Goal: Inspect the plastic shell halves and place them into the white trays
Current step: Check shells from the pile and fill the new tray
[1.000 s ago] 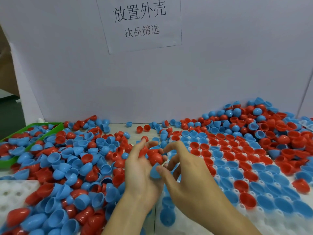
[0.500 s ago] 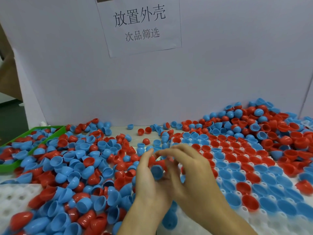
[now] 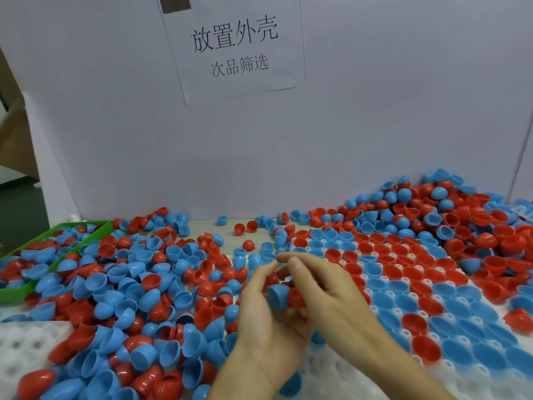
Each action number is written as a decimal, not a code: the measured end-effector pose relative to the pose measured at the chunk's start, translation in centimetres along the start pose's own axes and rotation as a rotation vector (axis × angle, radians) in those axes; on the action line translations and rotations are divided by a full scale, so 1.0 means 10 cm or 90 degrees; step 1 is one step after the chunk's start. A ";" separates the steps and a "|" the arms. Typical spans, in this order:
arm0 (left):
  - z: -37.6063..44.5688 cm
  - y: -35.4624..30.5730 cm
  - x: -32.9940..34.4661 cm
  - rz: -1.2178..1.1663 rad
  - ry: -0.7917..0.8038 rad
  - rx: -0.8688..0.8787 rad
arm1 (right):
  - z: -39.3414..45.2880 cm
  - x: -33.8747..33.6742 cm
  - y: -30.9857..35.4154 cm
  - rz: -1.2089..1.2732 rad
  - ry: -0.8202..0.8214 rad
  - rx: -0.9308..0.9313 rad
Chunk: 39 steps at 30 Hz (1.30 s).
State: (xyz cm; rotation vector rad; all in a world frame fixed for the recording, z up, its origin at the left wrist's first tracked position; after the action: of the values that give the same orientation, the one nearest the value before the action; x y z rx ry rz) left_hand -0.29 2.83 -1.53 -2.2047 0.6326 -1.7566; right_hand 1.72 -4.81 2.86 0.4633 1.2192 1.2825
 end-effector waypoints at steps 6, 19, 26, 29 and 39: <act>-0.04 0.10 0.07 0.037 0.008 -0.035 | 0.08 -0.14 -0.17 -0.044 0.096 0.098; -0.03 0.07 0.04 -0.018 0.013 -0.101 | 0.10 -0.24 -0.32 0.172 -0.072 0.151; 0.04 -0.04 -0.12 -0.058 -0.111 -0.025 | 0.09 -0.25 -0.52 0.409 -0.117 0.245; 0.07 -0.20 -0.21 -0.022 -0.167 0.001 | 0.06 -0.24 -0.57 0.457 -0.116 0.271; 0.24 -2.23 -0.35 0.188 -0.345 0.332 | 0.13 -0.32 -1.12 0.502 -0.089 0.240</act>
State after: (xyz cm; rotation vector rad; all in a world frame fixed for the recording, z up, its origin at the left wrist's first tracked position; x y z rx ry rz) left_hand 5.35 23.86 4.97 -1.9573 0.3016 -0.9686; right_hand 8.59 -10.63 -4.63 1.3847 1.1990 1.6279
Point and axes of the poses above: each hand's wrist, its own z-axis towards the middle knuckle, its own x-axis out of the palm, y = z × x, the point moved 6 cm from there along z, towards the middle knuckle, and after that the axes turned 10 degrees about -z, right-handed, at the moved point
